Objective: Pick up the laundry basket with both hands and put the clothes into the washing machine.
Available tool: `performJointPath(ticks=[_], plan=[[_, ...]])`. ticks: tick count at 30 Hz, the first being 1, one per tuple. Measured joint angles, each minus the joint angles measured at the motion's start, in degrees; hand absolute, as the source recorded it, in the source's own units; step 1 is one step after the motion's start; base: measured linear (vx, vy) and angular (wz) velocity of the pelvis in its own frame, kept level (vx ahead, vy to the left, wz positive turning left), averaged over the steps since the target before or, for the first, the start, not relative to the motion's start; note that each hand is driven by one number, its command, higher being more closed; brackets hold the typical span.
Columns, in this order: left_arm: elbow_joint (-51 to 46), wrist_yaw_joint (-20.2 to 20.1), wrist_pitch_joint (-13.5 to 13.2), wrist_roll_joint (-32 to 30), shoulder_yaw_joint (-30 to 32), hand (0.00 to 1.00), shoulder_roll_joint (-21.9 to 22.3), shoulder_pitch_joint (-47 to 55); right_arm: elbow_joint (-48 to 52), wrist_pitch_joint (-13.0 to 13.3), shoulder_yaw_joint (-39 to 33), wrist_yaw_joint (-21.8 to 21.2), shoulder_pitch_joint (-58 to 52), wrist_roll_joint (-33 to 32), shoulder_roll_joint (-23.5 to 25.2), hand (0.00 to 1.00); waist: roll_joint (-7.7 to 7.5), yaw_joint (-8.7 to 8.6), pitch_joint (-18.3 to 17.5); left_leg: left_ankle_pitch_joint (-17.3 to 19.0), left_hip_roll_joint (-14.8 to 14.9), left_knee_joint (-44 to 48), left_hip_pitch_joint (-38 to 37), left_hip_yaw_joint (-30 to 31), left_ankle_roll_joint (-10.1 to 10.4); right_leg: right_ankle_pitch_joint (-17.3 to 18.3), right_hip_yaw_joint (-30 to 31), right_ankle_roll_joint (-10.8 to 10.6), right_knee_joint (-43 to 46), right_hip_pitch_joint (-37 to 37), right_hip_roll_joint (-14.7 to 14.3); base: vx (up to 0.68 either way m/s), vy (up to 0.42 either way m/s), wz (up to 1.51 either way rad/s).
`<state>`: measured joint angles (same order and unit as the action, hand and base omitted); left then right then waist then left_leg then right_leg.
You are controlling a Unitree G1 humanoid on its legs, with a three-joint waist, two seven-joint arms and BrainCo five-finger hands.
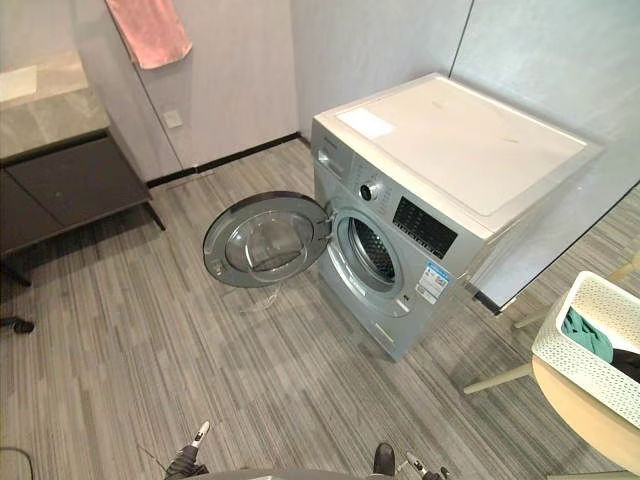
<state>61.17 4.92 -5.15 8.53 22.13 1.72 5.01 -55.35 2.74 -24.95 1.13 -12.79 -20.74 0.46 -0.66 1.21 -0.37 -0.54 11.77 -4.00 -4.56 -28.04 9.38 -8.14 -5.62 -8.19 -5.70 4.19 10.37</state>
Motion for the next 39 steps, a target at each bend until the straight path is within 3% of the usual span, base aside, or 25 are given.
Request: performJointPath(ticks=[5, 8, 9, 10, 12, 13, 15, 16, 17, 18, 23, 24, 26, 27, 28, 29, 30, 31, 32, 33, 34, 35, 37, 38, 39], plan=[[-1.12, -1.05, -0.23, -3.21, -10.71, 0.00, -0.33, -3.90, 5.42, 0.28, 2.58, 0.21, 0.46, -2.07, 2.23, 0.00, -1.30, -2.05, 0.04, 1.49, 0.39, 1.51, -3.11, -9.48, 1.17, 0.43, 9.30, 0.36, 6.36, 6.87, -2.61, 0.02, -0.006, -1.10], [-2.11, -1.03, -0.45, -6.18, -13.03, 0.00, -1.54, -5.18, 11.30, 1.01, 7.54, 1.53, 2.35, -2.43, 2.94, 0.00, -2.96, -4.92, 1.19, 5.77, 2.06, 6.00, -5.78, -19.52, 2.94, -1.35, 14.41, 2.66, 7.94, 10.28, -6.37, -0.07, -0.048, -1.78], [-1.91, -0.99, -0.34, -7.56, -13.20, 0.00, -2.59, -5.74, 12.65, 1.40, 7.68, 1.96, 2.48, -2.47, 3.15, 0.00, -2.57, -5.56, 2.06, 6.37, 3.54, 7.69, -7.86, -23.06, 2.78, 0.07, 12.76, 5.81, 7.39, 9.89, -6.99, -0.06, -0.070, -1.49], [-1.45, -0.98, -0.28, -8.92, -13.24, 0.00, -2.56, -6.49, 12.92, 1.47, 6.82, 2.58, 2.60, -2.47, 2.85, 0.00, -2.47, -5.77, 2.22, 6.19, 4.70, 9.23, -9.36, -24.79, 2.57, 2.54, 4.44, 9.84, 9.17, 10.01, -6.42, -0.03, -0.087, -1.39], [-0.87, -0.82, -0.18, -10.13, -14.28, 0.00, -2.83, -6.53, 12.58, 1.91, 6.30, 3.26, 2.21, -2.38, 2.04, 0.00, -2.20, -6.79, 2.53, 6.27, 6.27, 12.02, -10.70, -24.28, 2.66, 4.17, -7.15, 12.71, 15.08, 11.17, -3.45, 0.04, -0.087, -0.82], [-0.81, -0.51, 0.02, -11.64, -15.69, 0.00, -3.46, -6.46, 11.25, 2.09, 6.30, 4.02, 2.14, -2.21, 0.93, 0.00, -2.19, -6.88, 2.54, 6.30, 6.33, 13.24, -11.28, -23.18, 2.68, 3.95, -11.50, 13.02, 18.32, 11.73, -1.45, 0.05, -0.077, -0.48], [-0.87, 0.28, 0.10, -12.18, -18.63, 0.00, -3.47, -6.92, 9.73, 2.04, 6.25, 4.72, 2.29, -1.66, -0.95, 0.00, -1.71, -6.92, 2.73, 6.51, 6.47, 13.26, -11.02, -20.34, 2.31, 5.10, -12.29, 11.27, 19.65, 11.98, -1.14, 0.02, -0.029, -0.03], [-0.91, 0.58, 0.11, -12.91, -20.63, 0.00, -3.39, -7.83, 9.25, 1.92, 5.96, 5.14, 2.51, -1.38, -2.03, 0.00, -0.63, -6.89, 3.41, 7.21, 6.50, 12.39, -10.40, -18.84, 1.17, 5.63, -13.23, 10.44, 19.47, 12.07, -1.17, -0.01, 0.021, 0.35], [-1.00, 1.34, -0.09, -14.56, -22.27, 0.00, -3.24, -9.03, 8.97, 1.87, 4.70, 5.83, 2.94, -1.18, -2.67, 0.00, 0.54, -6.85, 3.83, 8.47, 6.63, 11.07, -9.06, -17.18, 0.08, 5.20, -15.15, 6.94, 17.78, 12.14, -1.25, -0.02, 0.053, 0.31], [-1.29, 1.99, -0.35, -15.28, -22.03, 0.00, -3.39, -9.60, 8.17, 1.88, 3.34, 6.50, 4.44, -1.38, -2.79, 0.00, 2.38, -6.59, 3.57, 8.66, 7.17, 10.11, -8.08, -16.90, 0.33, 4.63, -17.47, 6.14, 15.97, 12.10, -1.74, -0.01, 0.050, 0.22], [-1.32, 3.87, -0.23, -15.05, -19.49, 0.00, -6.23, -7.39, 6.60, 1.92, 3.43, 6.38, 7.44, -1.20, -2.89, 0.00, 2.36, -6.51, 5.14, 6.21, 12.18, 18.44, -6.77, -13.98, 2.83, 4.25, -18.23, 7.29, 15.52, 9.37, -3.54, 0.02, -0.050, 0.02], [-0.86, 3.97, -0.08, -14.29, -18.35, 0.00, -6.18, -5.73, 6.72, 2.09, 3.49, 6.34, 7.96, -1.08, -3.26, 0.00, 2.41, -6.52, 5.20, 4.84, 13.99, 22.86, -6.82, -13.63, 1.50, 4.58, -17.53, 7.85, 15.47, 7.94, -4.30, 0.09, -0.101, -0.39], [0.07, 4.01, 0.26, -13.84, -16.63, 0.00, -6.49, -3.74, 6.63, 2.44, 3.99, 6.34, 7.95, -0.65, -3.67, 0.00, 2.61, -6.49, 5.63, 1.06, 17.18, 31.54, -5.95, -12.75, -4.33, 5.65, -15.94, 8.51, 15.12, 5.45, -5.48, 0.12, -0.120, -0.49], [0.20, 3.99, 0.56, -13.86, -15.89, 0.00, -6.39, -2.15, 6.62, 2.46, 4.87, 6.33, 7.56, 0.18, -4.03, 0.00, 2.53, -6.32, 5.78, -3.94, 19.30, 37.96, -4.39, -10.49, -11.66, 6.60, -14.43, 9.20, 14.14, 3.47, -6.44, 0.16, -0.156, -0.77], [0.25, 3.98, 0.90, -13.82, -14.66, 0.00, -6.00, -0.81, 6.69, 2.67, 5.78, 6.32, 7.77, 1.07, -4.52, 0.00, 1.61, -5.16, 6.03, -6.62, 19.67, 44.92, -1.05, -4.49, -15.50, 7.49, -11.87, 9.98, 12.73, 2.06, -7.52, 0.16, -0.136, -0.93], [0.22, 3.92, 0.88, -13.78, -14.52, 0.00, -5.25, -0.12, 6.67, 2.75, 6.01, 6.32, 8.14, 1.13, -4.87, 0.00, 2.22, -4.56, 6.45, -3.02, 18.14, 48.31, 1.26, -0.50, -12.98, 7.57, -10.16, 10.28, 12.36, 1.93, -7.64, 0.17, -0.038, -1.09], [-0.13, 3.80, 0.67, -13.16, -13.25, 0.00, -3.78, -0.73, 6.51, 3.19, 6.13, 6.43, 8.89, 1.15, -6.00, 0.00, 3.39, -3.63, 7.50, 5.79, 11.98, 51.94, 6.89, 7.23, -7.17, 7.56, -7.60, 10.79, 11.73, 1.92, -8.00, 0.15, 0.053, -1.08], [-0.92, 3.88, 0.47, -12.84, -12.82, 0.00, -3.50, -1.14, 6.42, 3.16, 6.57, 6.34, 9.15, 1.24, -6.58, 0.00, 3.87, -2.73, 8.35, 10.89, 5.87, 51.71, 10.74, 10.68, -7.47, 7.57, -4.84, 10.85, 10.89, 1.45, -8.06, 0.19, 0.087, -0.98], [-1.16, 3.86, 0.25, -12.62, -12.84, 0.00, -3.58, -1.13, 6.40, 3.15, 6.94, 6.23, 8.95, 1.26, -6.59, 0.00, 3.93, -2.51, 8.64, 12.47, 3.64, 50.81, 12.24, 10.74, -7.74, 7.57, -3.96, 10.84, 10.24, 0.75, -8.07, 0.19, 0.073, -0.88], [-1.54, 3.90, -0.15, -12.57, -12.94, 0.00, -3.64, -1.00, 6.28, 3.13, 7.12, 6.04, 8.30, 2.12, -6.48, 0.00, 3.95, -1.98, 8.95, 13.03, -0.06, 45.68, 13.92, 10.54, -7.96, 7.62, -2.70, 10.77, 9.39, -0.84, -8.06, 0.17, 0.061, -0.67], [-2.25, 3.91, -0.33, -12.58, -12.79, 0.00, -3.57, -0.80, 6.28, 3.08, 7.41, 6.02, 8.10, 2.71, -6.06, 0.00, 4.03, -1.69, 9.09, 12.98, -1.41, 41.51, 14.18, 10.51, -7.90, 7.64, -2.16, 10.71, 9.18, -1.63, -8.17, 0.17, 0.097, -1.04], [-2.88, 3.91, -0.42, -12.64, -12.36, 0.00, -3.28, -0.41, 6.96, 3.07, 9.05, 5.83, 7.90, 3.60, -5.32, 0.00, 4.96, -1.68, 9.37, 11.99, -3.38, 26.94, 14.34, 11.95, -6.34, 7.72, -1.12, 10.54, 8.05, -3.00, -9.41, 0.12, 0.103, -0.95], [-3.25, 3.87, -0.36, -12.51, -10.65, 0.00, -2.40, -0.16, 7.49, 3.07, 10.52, 5.41, 7.75, 4.30, -5.01, 0.00, 5.31, -0.71, 9.23, 9.00, -4.05, 23.68, 14.36, 14.75, -5.90, 7.67, 1.76, 10.48, 6.84, -3.43, -10.89, 0.14, 0.111, -1.11], [-3.20, 3.91, -0.30, -12.62, -9.52, 0.00, -1.76, -0.25, 7.68, 3.02, 12.53, 4.81, 7.84, 5.45, -4.27, 0.00, 5.89, 0.39, 8.67, 9.76, -6.07, 22.07, 13.91, 17.01, -6.01, 7.41, 4.48, 10.05, 5.32, -4.38, -11.44, 0.20, 0.115, -1.13], [-3.12, 3.82, -0.27, -12.65, -9.10, 0.00, -1.73, -0.44, 7.99, 3.03, 14.29, 4.70, 7.99, 5.68, -4.05, 0.00, 4.51, 0.33, 8.50, 10.44, -7.27, 21.81, 13.58, 18.15, -7.14, 7.62, 5.79, 8.97, 6.73, -3.83, -11.05, 0.24, 0.156, -0.89]])
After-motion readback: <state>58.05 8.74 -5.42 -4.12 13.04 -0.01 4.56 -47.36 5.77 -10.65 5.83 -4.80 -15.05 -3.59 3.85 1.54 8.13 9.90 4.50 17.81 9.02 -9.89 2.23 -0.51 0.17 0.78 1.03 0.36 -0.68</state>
